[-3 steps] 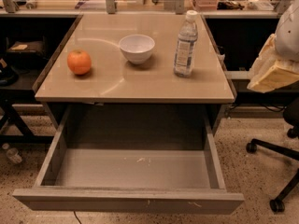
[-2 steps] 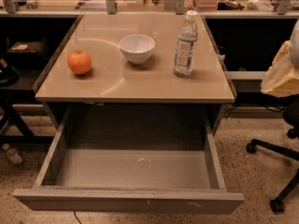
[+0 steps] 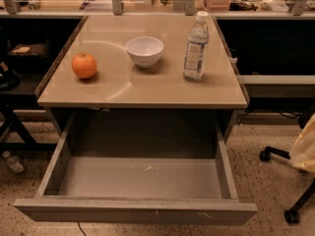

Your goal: Close top drawer

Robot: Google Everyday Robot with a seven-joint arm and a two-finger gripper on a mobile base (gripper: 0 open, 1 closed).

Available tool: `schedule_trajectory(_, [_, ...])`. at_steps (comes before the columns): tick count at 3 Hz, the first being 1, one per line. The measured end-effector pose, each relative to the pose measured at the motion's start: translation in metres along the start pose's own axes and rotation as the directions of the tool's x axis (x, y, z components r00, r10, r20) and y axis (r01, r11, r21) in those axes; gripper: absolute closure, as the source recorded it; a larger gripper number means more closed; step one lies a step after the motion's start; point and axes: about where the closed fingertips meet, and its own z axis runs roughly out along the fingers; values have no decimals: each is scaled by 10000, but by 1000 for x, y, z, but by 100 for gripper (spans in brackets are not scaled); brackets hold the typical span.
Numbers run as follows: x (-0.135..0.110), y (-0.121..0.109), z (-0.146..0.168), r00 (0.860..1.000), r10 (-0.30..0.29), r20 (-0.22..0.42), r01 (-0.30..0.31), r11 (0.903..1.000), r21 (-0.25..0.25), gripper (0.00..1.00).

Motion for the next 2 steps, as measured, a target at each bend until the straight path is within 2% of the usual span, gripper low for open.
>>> schedule_trajectory(1, [9, 33, 47, 9998, -5, -202, -17, 9936, -1129, 100])
schedule_trajectory(2, [12, 40, 54, 9995, 5, -302, -44, 9913, -1312, 100])
